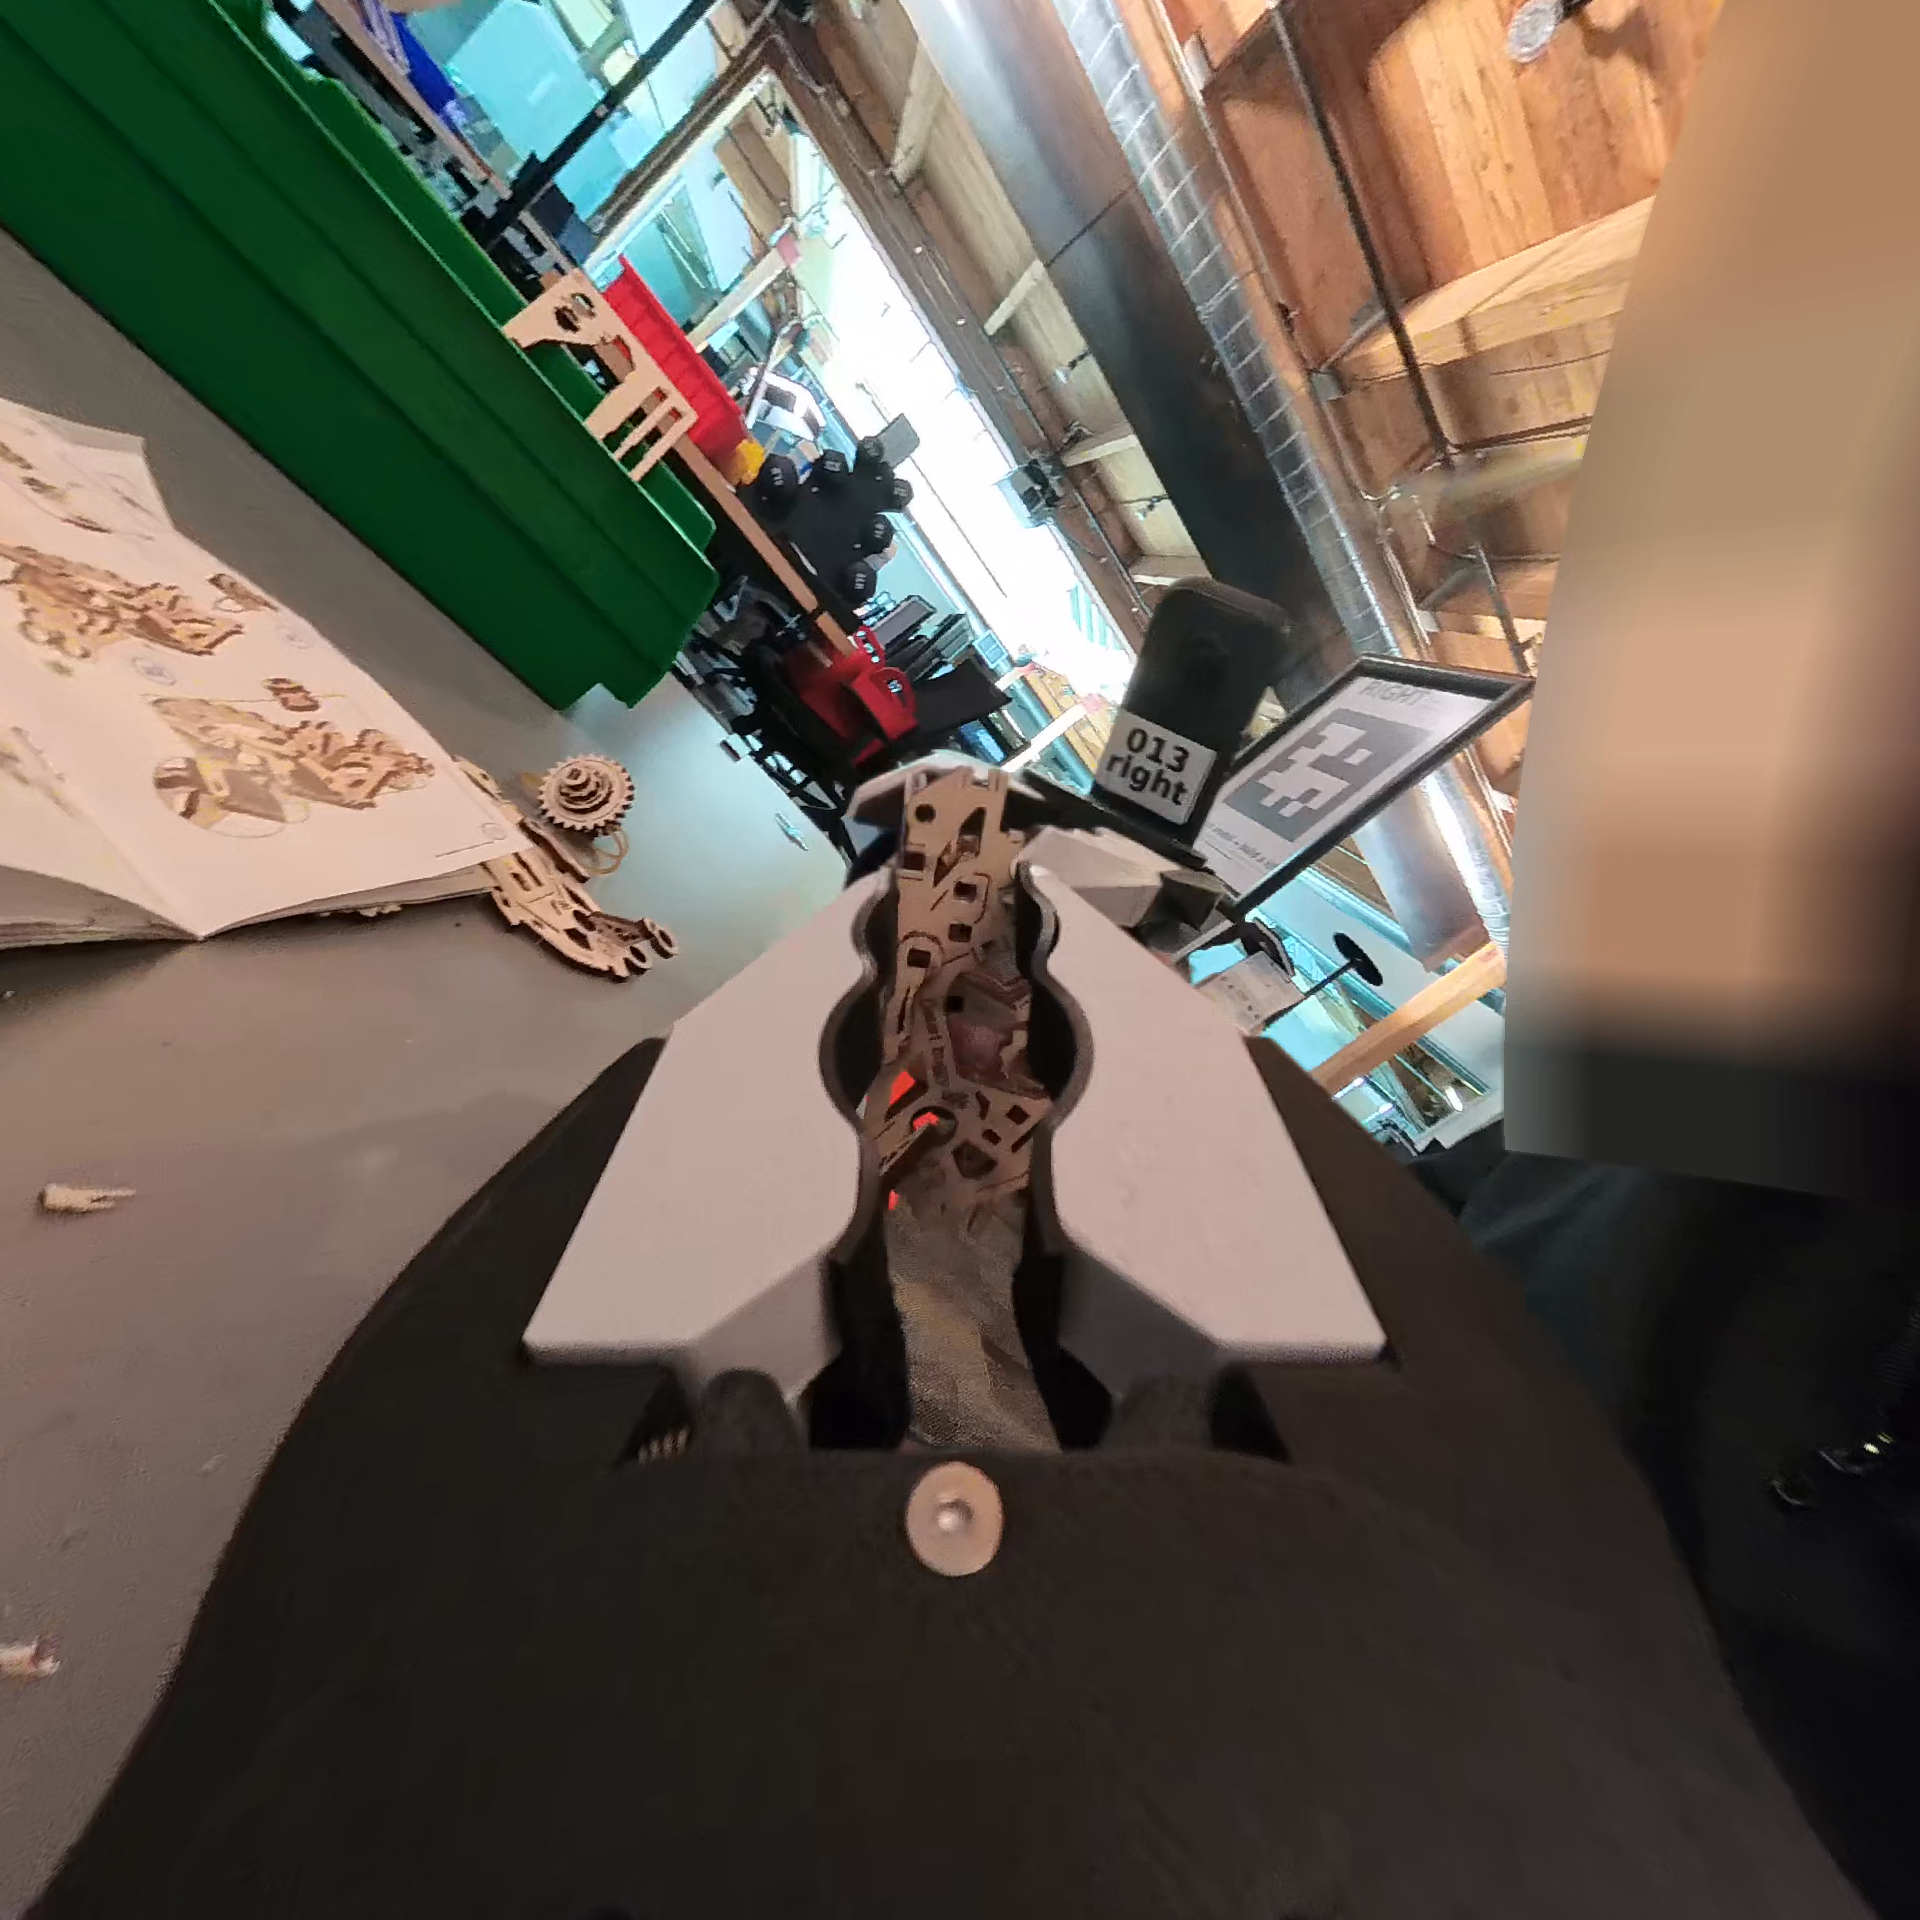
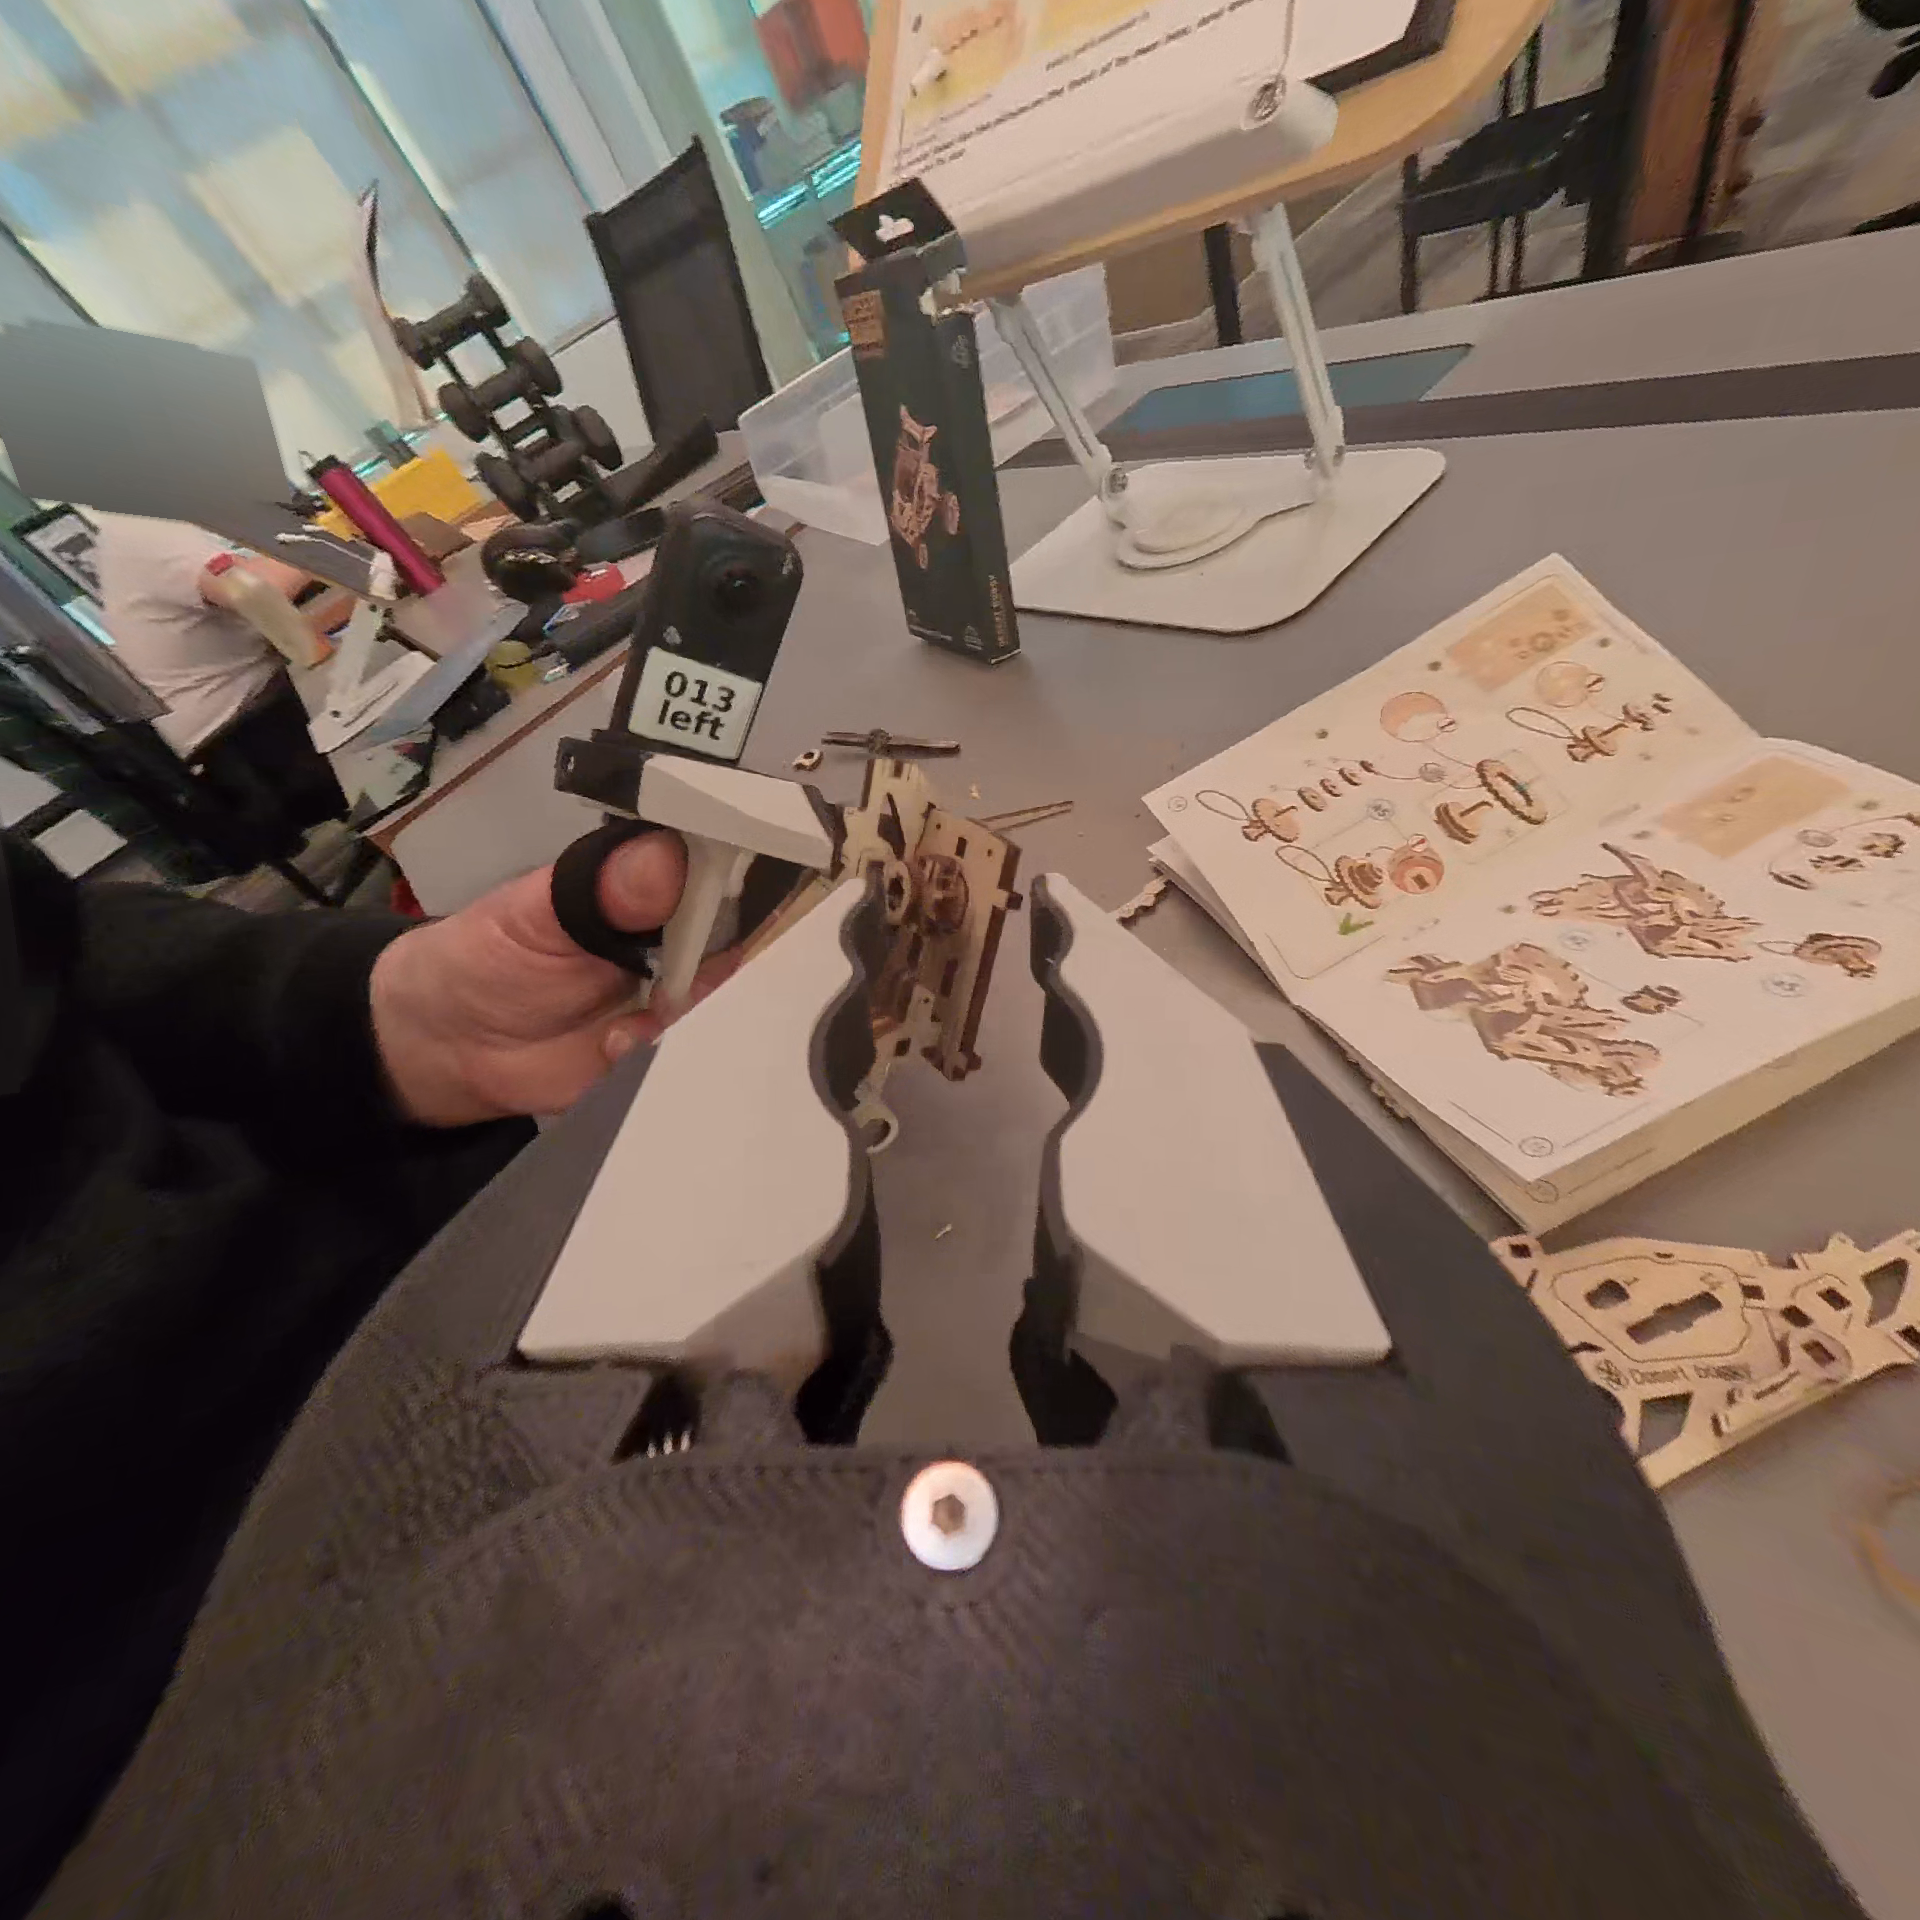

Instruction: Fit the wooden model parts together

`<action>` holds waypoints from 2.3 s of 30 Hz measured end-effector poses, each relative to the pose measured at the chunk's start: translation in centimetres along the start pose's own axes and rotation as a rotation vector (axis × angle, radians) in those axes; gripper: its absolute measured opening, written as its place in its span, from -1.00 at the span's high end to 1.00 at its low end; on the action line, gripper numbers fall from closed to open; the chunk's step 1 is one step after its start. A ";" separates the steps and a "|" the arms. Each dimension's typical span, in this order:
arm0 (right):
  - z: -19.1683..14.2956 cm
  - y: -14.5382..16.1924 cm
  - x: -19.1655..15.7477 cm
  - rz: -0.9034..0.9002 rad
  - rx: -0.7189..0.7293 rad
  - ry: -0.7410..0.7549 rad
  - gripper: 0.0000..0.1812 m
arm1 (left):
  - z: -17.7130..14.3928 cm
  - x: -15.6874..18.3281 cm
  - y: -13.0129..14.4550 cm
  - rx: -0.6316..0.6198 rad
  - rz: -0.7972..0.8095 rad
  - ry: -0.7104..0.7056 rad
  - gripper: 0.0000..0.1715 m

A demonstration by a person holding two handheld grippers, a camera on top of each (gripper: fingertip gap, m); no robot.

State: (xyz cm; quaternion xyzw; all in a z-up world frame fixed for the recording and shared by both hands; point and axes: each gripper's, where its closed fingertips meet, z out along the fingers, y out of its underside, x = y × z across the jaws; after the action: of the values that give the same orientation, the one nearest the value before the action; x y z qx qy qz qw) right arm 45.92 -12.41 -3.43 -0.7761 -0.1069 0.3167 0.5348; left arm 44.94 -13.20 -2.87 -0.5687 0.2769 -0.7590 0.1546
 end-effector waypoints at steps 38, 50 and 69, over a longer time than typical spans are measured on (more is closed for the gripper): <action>-0.5 -0.2 -0.9 0.033 0.026 -0.069 0.73 | -0.2 0.9 -0.6 -0.004 -0.024 0.067 0.78; -0.5 0.0 -1.5 0.087 0.033 -0.125 0.80 | 0.1 1.2 0.0 -0.044 0.007 0.067 0.77; -0.5 -0.2 -1.6 0.117 0.048 -0.148 0.74 | 0.3 1.1 0.2 -0.064 -0.006 0.066 0.77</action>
State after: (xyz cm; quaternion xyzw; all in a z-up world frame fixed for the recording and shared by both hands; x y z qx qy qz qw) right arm 45.02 -13.53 -2.57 -0.7424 -0.0931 0.4063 0.5245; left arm 44.86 -13.98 -2.08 -0.5487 0.3045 -0.7685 0.1248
